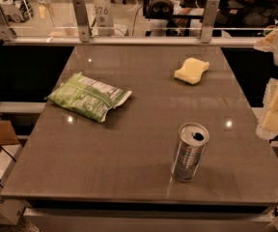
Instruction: Move redbull can near green jalapeno chip bag
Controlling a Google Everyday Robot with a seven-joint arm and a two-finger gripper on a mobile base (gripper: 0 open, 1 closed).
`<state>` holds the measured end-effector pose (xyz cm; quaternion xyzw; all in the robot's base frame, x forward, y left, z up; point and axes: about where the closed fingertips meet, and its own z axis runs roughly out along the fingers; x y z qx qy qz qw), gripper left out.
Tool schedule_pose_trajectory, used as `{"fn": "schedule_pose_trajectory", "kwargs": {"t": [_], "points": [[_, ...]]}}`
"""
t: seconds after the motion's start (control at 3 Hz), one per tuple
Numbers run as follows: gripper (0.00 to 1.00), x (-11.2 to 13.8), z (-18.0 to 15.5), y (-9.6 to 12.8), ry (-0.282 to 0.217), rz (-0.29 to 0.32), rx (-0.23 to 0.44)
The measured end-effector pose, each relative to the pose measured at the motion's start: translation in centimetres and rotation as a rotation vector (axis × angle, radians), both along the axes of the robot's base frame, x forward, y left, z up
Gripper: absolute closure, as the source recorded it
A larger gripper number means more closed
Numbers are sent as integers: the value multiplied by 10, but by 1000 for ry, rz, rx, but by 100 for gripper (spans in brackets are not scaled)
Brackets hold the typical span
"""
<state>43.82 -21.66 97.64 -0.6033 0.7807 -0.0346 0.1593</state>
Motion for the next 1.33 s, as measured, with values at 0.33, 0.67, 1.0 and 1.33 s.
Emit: {"fn": "schedule_pose_trajectory", "kwargs": {"t": [0.33,0.67,1.0,1.33], "points": [[0,0,0,0,0,0,0],[0,-4,-1,8,-8,21,41],[0,-10,-9,24,1,55,141],[0,-20,-22,48,19,107,237]]}}
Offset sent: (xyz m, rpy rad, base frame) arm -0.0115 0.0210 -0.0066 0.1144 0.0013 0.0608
